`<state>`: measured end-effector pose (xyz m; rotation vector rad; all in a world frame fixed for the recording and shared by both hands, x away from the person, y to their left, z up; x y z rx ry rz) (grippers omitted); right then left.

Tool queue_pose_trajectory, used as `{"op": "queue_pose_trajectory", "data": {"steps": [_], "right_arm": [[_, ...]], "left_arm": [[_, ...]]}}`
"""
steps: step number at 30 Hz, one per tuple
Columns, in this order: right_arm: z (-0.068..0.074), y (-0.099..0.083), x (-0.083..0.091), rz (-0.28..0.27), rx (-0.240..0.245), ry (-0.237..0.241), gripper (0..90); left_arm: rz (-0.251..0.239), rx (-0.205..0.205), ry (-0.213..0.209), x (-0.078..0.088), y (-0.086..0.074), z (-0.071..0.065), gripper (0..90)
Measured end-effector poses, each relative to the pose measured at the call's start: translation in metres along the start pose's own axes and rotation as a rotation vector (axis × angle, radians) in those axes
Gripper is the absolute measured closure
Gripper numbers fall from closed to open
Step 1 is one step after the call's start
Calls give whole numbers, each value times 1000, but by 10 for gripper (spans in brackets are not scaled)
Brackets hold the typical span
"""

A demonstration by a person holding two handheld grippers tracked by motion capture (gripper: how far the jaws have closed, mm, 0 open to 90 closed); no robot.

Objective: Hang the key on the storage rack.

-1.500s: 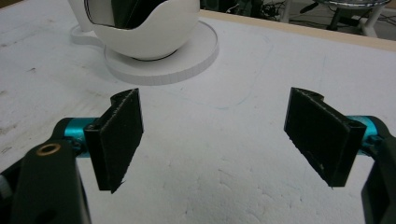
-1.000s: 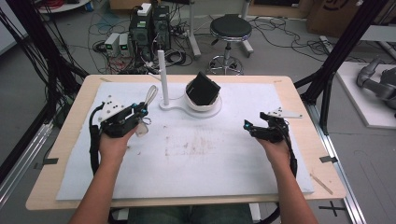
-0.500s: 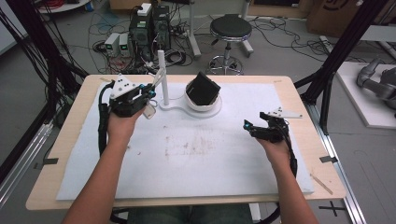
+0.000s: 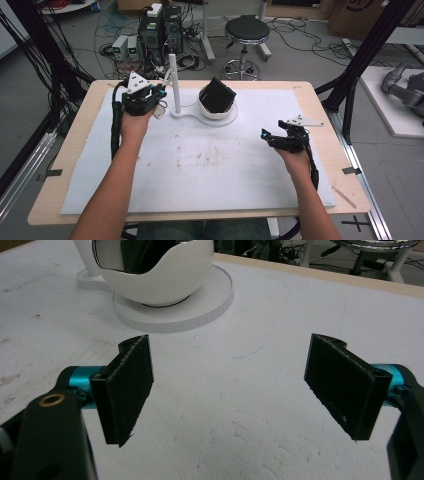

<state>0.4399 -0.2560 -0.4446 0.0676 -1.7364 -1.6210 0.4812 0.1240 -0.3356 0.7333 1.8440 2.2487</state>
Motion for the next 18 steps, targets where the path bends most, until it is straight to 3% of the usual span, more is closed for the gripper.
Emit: {"op": "queue_pose_trajectory", "data": {"steps": [11, 18], "right_arm": [[0, 0, 1, 2, 3, -4, 200], [-1, 0, 1, 2, 0, -2, 200]], "left_arm": [[74, -5, 20, -22, -15, 3, 815], [90, -15, 24, -26, -18, 3, 798]]}}
Point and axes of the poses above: each handheld gripper's, and its own axes: x roughly backward along the jaws, y roughly out of its top, z roughly to its left, the point moved 9 cm from there along -x, roughly forward along the jaws, and after that the axes turned 3 degrees about y, right-handed, at the moved point
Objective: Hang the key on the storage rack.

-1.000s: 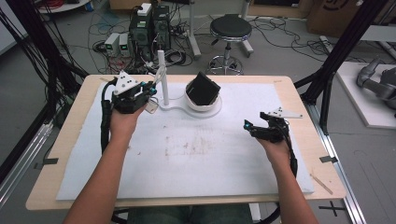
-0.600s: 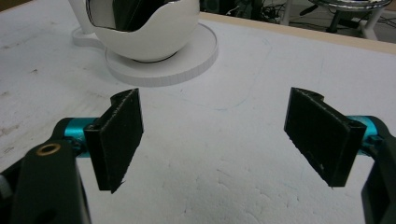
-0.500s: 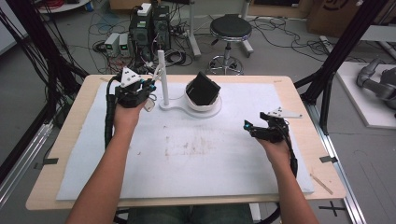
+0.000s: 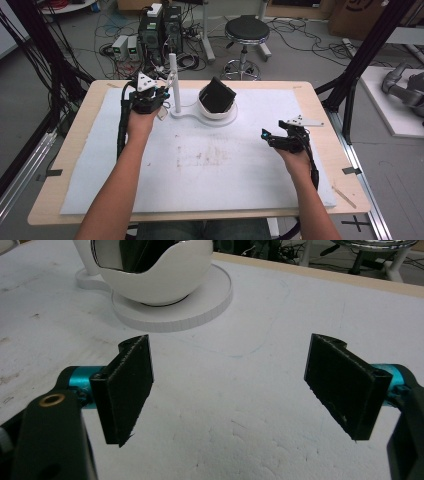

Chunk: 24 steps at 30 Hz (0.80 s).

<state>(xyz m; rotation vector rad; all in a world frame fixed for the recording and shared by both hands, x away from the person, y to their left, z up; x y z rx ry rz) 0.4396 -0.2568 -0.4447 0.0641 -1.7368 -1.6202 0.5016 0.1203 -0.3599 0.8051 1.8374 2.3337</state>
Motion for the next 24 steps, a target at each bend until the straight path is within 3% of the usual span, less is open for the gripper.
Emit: {"op": "queue_pose_trajectory", "data": {"steps": [4, 14, 20, 24], "right_arm": [[0, 0, 0, -1, -5, 2, 200], [1, 2, 2, -10, 3, 2, 200], [1, 2, 2, -14, 2, 1, 200], [2, 3, 3, -21, 6, 3, 200]], "left_arm": [[-18, 11, 8, 4, 3, 1, 672], [-18, 9, 8, 15, 7, -3, 517], [-8, 21, -26, 25, 6, -6, 417], [-22, -2, -67, 39, -2, -14, 350]]}}
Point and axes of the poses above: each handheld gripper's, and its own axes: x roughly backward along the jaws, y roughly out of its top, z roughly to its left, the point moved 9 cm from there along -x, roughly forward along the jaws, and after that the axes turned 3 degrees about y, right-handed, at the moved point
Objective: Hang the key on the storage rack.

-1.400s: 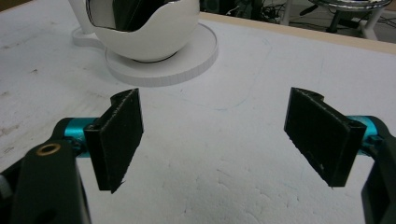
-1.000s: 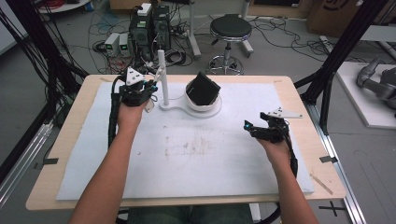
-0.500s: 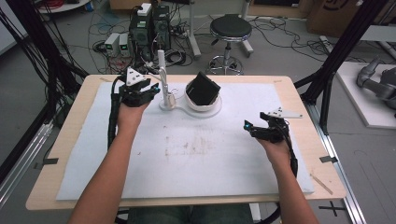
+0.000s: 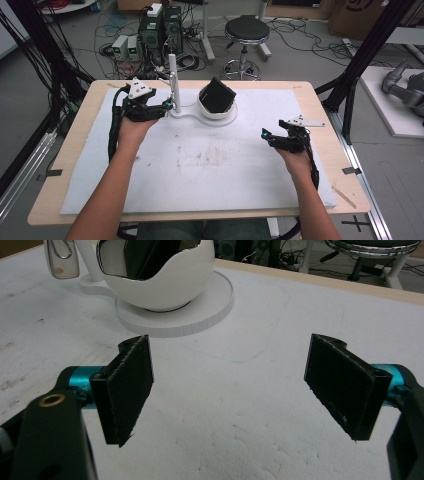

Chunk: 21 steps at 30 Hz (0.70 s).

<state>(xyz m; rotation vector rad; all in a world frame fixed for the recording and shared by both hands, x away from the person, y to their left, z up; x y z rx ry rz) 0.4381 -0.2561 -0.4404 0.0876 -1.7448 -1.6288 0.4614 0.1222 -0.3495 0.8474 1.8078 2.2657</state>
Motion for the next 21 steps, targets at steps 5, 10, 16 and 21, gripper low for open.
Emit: {"op": "queue_pose_trajectory", "data": {"steps": [5, 10, 16, 21], "right_arm": [[1, 0, 1, 3, -3, 1, 200], [2, 0, 1, 1, 7, -1, 200], [2, -2, -1, 17, 6, 0, 200], [2, -3, -2, 21, 14, 2, 200]], "left_arm": [[25, -1, -52, 10, -14, -6, 280], [28, 16, -106, 25, -37, -11, 231], [1, 37, -135, 42, -58, -15, 206], [-21, 55, -162, 51, -72, -20, 204]]}}
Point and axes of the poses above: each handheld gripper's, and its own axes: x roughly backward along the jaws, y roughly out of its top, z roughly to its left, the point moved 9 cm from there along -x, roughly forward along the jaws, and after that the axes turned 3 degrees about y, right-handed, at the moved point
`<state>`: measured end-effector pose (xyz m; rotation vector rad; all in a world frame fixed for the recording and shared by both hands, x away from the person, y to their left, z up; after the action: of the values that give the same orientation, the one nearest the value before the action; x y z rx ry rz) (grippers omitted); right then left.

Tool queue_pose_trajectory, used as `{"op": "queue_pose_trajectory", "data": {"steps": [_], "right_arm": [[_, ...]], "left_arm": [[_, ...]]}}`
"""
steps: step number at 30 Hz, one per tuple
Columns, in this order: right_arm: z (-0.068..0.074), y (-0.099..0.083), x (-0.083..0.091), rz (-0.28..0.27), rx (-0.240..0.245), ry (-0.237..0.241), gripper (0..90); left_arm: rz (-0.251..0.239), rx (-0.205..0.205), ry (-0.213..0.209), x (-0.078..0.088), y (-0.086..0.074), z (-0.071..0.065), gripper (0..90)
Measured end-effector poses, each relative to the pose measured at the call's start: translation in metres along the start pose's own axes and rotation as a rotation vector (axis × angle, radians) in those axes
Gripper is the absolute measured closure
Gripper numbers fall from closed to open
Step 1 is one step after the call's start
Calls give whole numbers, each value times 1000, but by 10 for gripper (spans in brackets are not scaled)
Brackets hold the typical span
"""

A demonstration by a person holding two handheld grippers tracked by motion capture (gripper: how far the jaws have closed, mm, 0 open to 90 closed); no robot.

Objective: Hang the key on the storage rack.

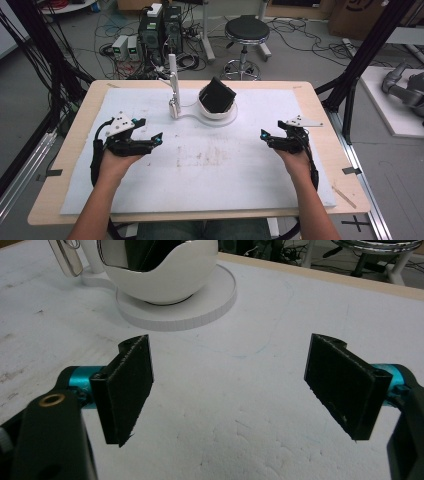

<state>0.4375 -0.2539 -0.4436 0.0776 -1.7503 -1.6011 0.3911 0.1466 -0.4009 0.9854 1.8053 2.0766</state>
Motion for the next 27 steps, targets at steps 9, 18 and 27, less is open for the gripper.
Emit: {"op": "queue_pose_trajectory", "data": {"steps": [9, 18, 27], "right_arm": [[3, -2, -2, 22, 23, -6, 200], [2, -4, -1, 27, 19, -4, 200], [0, -6, -2, 33, 18, -3, 200]], "left_arm": [[-4, -7, -30, -1, -3, -3, 190], [6, -1, -18, -7, -6, -2, 190], [15, 9, -14, -13, -10, 0, 190]]}}
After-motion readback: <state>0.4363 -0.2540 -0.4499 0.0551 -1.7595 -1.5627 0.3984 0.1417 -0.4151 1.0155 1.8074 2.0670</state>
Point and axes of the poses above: each handheld gripper's, and its own axes: x roughly backward along the jaws, y roughly out of its top, z roughly to its left, the point moved 9 cm from there along -x, roughly forward along the jaws, and after that the axes turned 3 degrees about y, right-handed, at the moved point
